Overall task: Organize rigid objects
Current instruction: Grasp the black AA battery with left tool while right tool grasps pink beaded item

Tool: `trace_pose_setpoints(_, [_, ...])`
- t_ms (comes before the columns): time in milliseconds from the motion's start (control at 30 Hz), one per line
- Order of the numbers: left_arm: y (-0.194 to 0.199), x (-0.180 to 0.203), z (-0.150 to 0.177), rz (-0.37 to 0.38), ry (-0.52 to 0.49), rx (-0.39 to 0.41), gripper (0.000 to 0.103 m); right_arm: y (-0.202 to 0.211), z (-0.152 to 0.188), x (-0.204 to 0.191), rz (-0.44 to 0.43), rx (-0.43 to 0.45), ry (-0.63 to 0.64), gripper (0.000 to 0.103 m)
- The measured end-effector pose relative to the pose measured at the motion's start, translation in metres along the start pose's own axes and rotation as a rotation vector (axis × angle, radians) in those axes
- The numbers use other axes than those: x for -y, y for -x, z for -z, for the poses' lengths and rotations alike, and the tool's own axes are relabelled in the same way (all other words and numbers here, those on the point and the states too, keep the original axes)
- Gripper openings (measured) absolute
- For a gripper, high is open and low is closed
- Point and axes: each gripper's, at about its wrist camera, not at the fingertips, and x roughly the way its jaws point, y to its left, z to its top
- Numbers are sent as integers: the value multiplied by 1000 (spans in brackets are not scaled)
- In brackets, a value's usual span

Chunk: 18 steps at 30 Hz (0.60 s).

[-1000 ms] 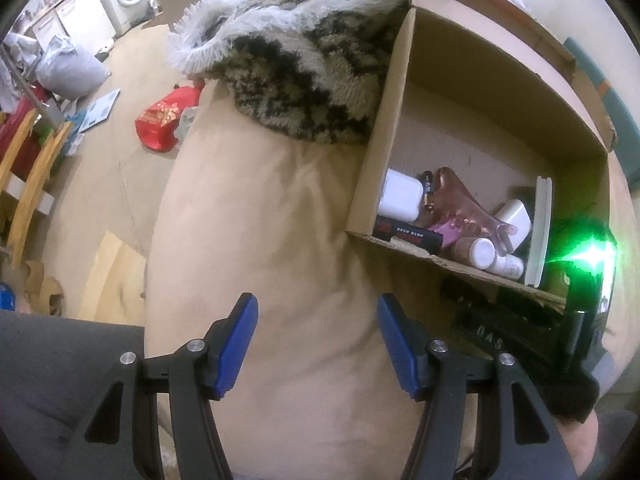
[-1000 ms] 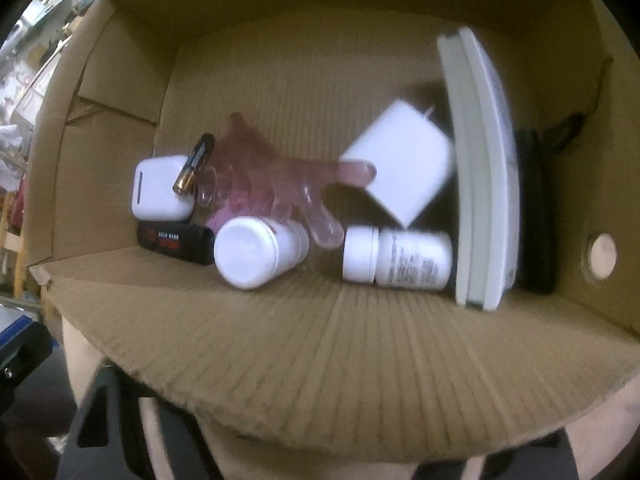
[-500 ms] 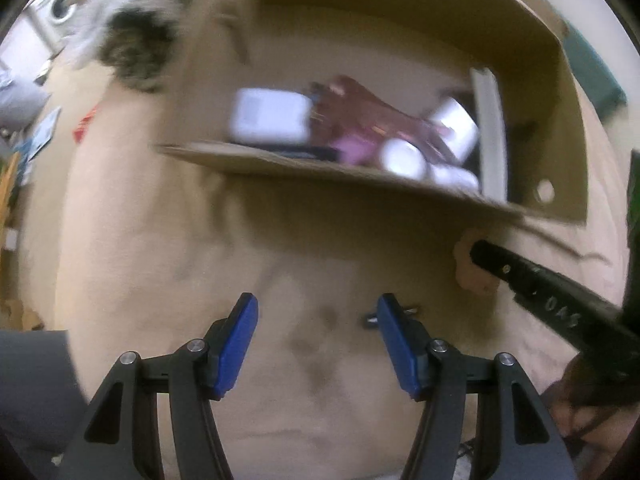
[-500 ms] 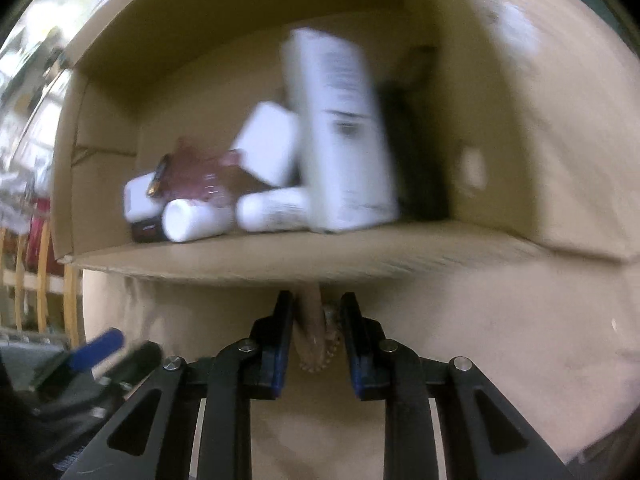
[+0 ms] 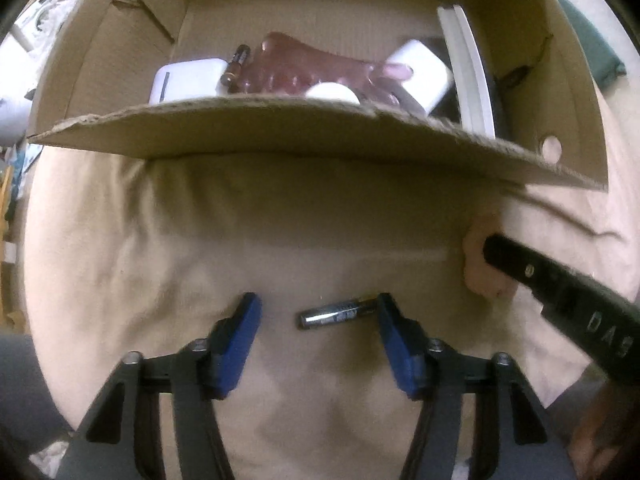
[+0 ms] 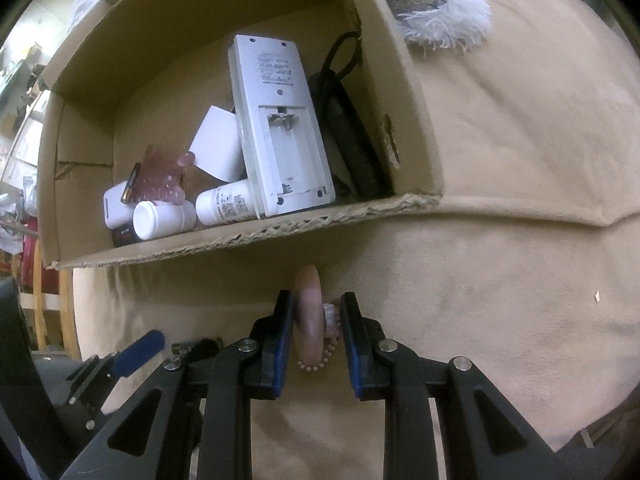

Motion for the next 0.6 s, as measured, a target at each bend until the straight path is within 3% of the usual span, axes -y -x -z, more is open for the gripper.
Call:
trace_pose_setpoints(33, [1, -1, -1, 25, -1, 6, 29, 1, 2, -1, 1, 0, 3, 25])
trace_pose_setpoints(67, [3, -3, -1, 25, -4, 4, 20, 1, 6, 0, 2, 1, 6, 25])
trace_pose_setpoints(100, [4, -4, -2, 14, -5, 3, 16, 2, 8, -3, 3, 2, 9, 25])
trace_pose_setpoints(133, [5, -6, -2, 2, -2, 3, 4, 2, 9, -4, 1, 3, 12, 25])
trace_pose_setpoints(167, [4, -10, -3, 0, 7, -7, 2, 2, 10, -5, 1, 5, 17, 25])
trace_pose_setpoints(233, [-3, -18, -1, 26, 33, -52, 2, 3, 12, -8, 0, 8, 26, 24])
trace_pose_setpoints(400, [7, -25, 0, 62, 28, -11, 1, 3, 13, -7, -8, 12, 25, 24])
trace_pose_setpoints(600, [30, -52, -9, 141, 99, 34, 1, 9, 10, 2, -39, 32, 0, 24])
